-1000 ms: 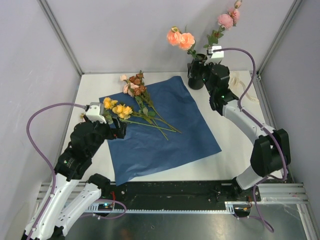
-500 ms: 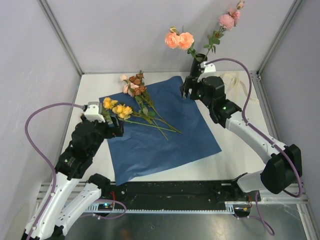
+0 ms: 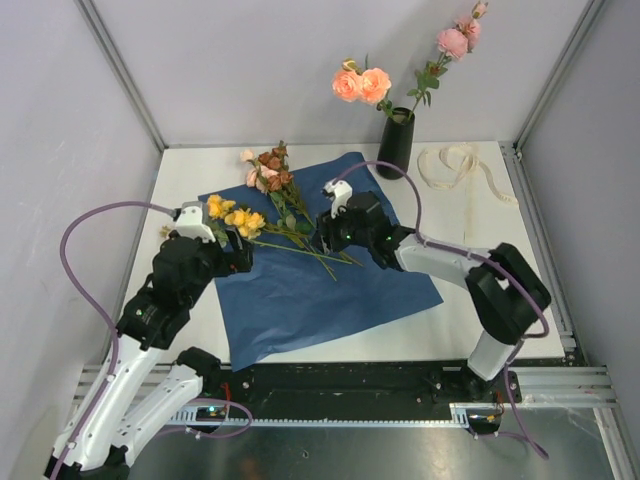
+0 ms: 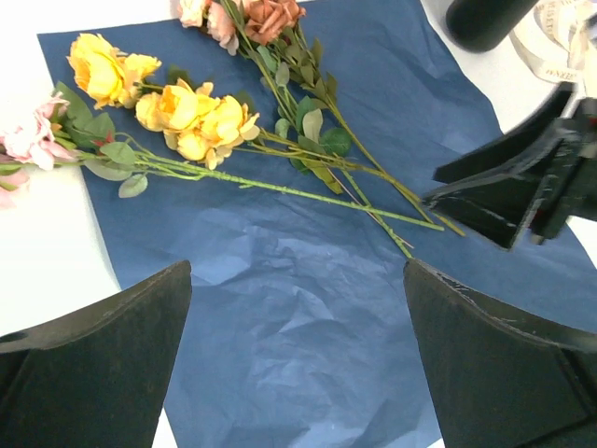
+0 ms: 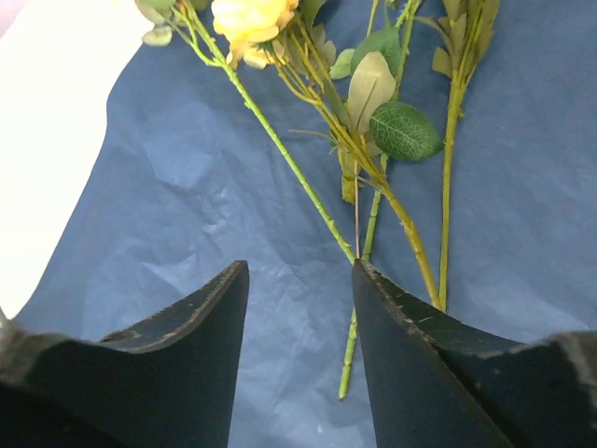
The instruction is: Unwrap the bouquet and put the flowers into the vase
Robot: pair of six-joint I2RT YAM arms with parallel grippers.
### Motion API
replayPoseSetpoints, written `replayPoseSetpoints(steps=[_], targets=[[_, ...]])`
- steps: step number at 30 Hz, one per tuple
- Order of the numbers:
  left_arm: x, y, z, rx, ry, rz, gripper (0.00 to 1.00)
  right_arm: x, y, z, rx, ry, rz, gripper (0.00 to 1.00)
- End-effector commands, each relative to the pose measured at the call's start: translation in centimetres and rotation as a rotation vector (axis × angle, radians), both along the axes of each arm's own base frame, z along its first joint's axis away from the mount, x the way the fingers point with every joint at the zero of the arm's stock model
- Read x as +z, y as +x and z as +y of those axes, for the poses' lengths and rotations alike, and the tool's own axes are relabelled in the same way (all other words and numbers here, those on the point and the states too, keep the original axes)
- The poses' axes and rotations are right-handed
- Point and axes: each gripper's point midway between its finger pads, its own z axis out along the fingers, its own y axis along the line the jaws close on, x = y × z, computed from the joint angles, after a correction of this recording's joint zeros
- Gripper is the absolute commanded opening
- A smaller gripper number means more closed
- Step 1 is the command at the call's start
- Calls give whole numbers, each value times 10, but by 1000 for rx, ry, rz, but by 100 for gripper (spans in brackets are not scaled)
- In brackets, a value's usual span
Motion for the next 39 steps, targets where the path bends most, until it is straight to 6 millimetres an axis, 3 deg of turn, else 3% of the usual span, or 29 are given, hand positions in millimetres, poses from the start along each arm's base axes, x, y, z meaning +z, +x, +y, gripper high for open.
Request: replayPoseSetpoints(steps=[1, 4, 9, 18, 32, 39], targets=[[-4, -2, -9, -32, -40, 17, 99, 2, 12, 25, 93, 60, -68, 58], [-9, -4, -8, -39, -23, 21, 100, -22, 21, 26, 101, 0, -33, 65], [-15, -5, -10, -52, -14, 31, 99, -43, 32, 22, 108, -50, -4, 66], [-15, -6, -14, -72, -27, 32, 98, -64, 43, 19, 148, -112, -5, 66], [-12, -7, -11, -64, -29, 20, 98, -87, 49, 19, 183, -153, 39, 52], [-12, -7, -11, -59, -31, 18, 99, -91, 55, 17, 172, -168, 23, 54]])
